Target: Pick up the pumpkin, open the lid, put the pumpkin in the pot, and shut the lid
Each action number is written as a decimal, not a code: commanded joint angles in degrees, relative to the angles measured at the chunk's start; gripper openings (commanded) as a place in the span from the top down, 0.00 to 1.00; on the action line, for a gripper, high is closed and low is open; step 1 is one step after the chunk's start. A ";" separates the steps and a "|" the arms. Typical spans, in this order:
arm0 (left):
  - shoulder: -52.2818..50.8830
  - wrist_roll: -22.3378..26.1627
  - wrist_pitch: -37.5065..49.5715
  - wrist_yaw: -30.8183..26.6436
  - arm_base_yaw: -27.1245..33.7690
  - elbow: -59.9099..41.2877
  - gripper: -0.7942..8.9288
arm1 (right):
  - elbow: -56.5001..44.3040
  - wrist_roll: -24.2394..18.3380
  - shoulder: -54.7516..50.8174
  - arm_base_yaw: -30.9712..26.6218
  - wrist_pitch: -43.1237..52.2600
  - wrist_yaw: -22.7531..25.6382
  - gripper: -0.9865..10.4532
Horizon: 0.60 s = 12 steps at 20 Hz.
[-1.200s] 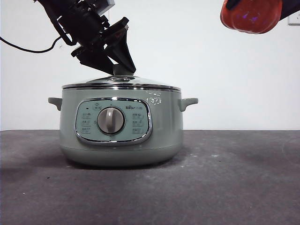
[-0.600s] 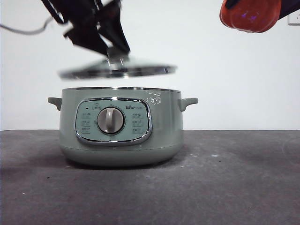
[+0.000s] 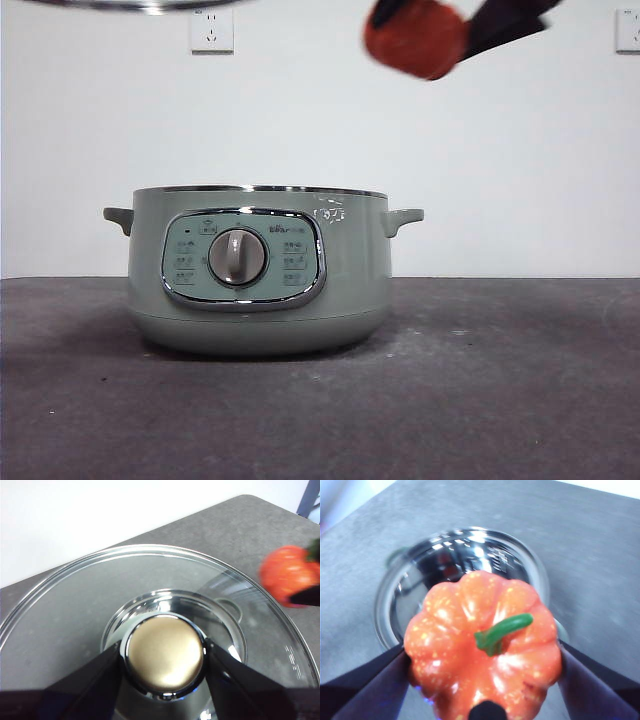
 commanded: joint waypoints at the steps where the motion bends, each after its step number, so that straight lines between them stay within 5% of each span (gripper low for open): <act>1: -4.57 0.02 -1.25 -1.60 0.46 0.42 0.93 | 5.44 -0.96 7.54 1.79 0.52 -0.07 0.92; 7: -13.27 -0.74 -8.39 -2.62 0.46 0.42 0.93 | 20.68 -3.15 27.76 5.62 0.74 0.35 0.92; 12: -15.72 -1.29 -10.99 -2.84 0.46 0.42 0.93 | 23.10 -5.90 37.86 7.76 4.96 3.63 0.92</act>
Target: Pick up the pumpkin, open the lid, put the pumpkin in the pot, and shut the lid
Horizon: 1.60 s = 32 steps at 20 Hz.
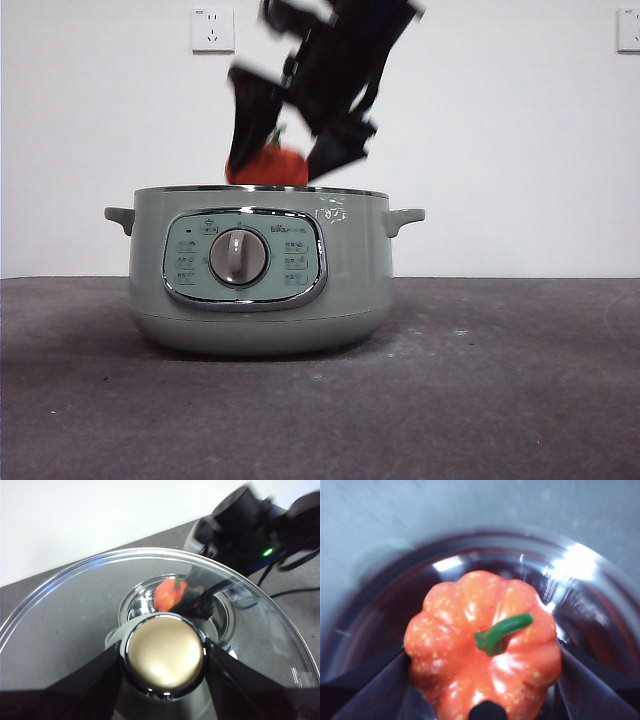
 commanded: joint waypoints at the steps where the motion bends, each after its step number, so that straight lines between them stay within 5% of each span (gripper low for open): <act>1: -0.70 -0.37 1.66 0.11 0.13 0.42 0.93 | 0.07 -2.45 3.08 0.90 1.33 1.55 0.92; 11: -0.70 -0.35 1.11 0.46 0.11 0.42 0.93 | 0.07 -4.24 7.76 1.46 -0.96 3.78 0.90; 14: -0.70 -0.35 1.09 0.63 0.11 0.42 0.93 | 0.07 -4.13 7.76 1.49 -3.04 3.76 0.40; 20: 0.15 -0.35 1.16 0.68 0.11 0.42 0.93 | 1.36 -3.13 1.92 1.46 -3.19 5.14 0.39; 25: 5.66 -0.33 6.91 2.40 0.04 0.42 0.93 | 1.36 0.81 -16.20 0.28 -11.08 16.09 0.39; 32: 20.94 -0.13 18.45 7.56 -0.37 0.42 0.93 | 1.36 2.93 -37.27 -0.02 -23.67 15.17 0.39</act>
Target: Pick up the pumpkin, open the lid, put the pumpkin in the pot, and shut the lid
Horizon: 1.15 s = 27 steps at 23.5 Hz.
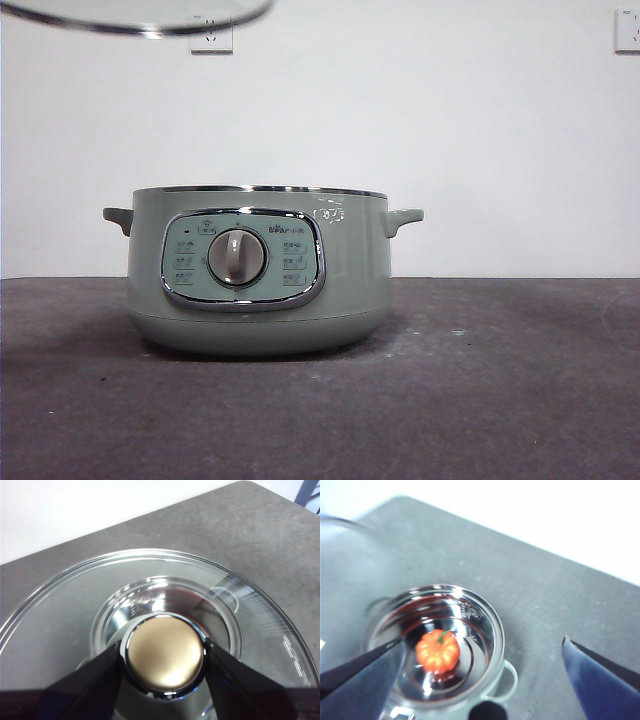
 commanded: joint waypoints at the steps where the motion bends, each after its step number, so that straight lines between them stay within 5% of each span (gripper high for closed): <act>1: 3.80 -0.13 6.51 2.10 -0.66 0.42 0.93 | 0.07 1.11 -4.02 0.24 -3.10 -0.13 0.39; 27: 26.67 0.11 23.52 2.29 -4.92 0.42 0.93 | 0.07 2.71 -12.00 0.46 -13.60 -1.55 0.39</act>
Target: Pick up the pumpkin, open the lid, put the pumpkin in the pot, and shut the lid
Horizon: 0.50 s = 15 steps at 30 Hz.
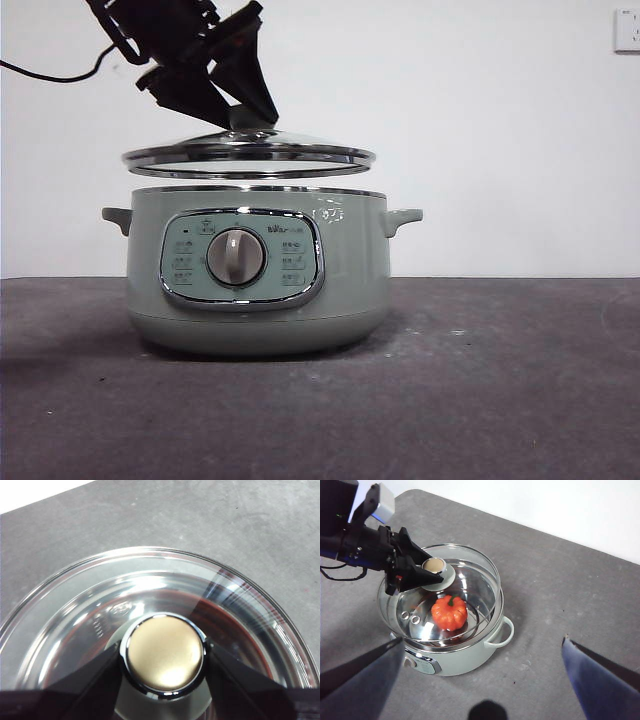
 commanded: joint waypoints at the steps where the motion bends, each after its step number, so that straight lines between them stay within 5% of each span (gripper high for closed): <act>1: 0.04 0.11 3.02 0.72 -0.52 0.42 0.93 | -0.02 0.74 0.04 0.11 0.31 -0.07 0.39; 15: 1.33 0.42 2.56 -0.98 -0.79 0.39 0.93 | -0.02 0.72 0.02 0.11 -0.15 -0.04 0.39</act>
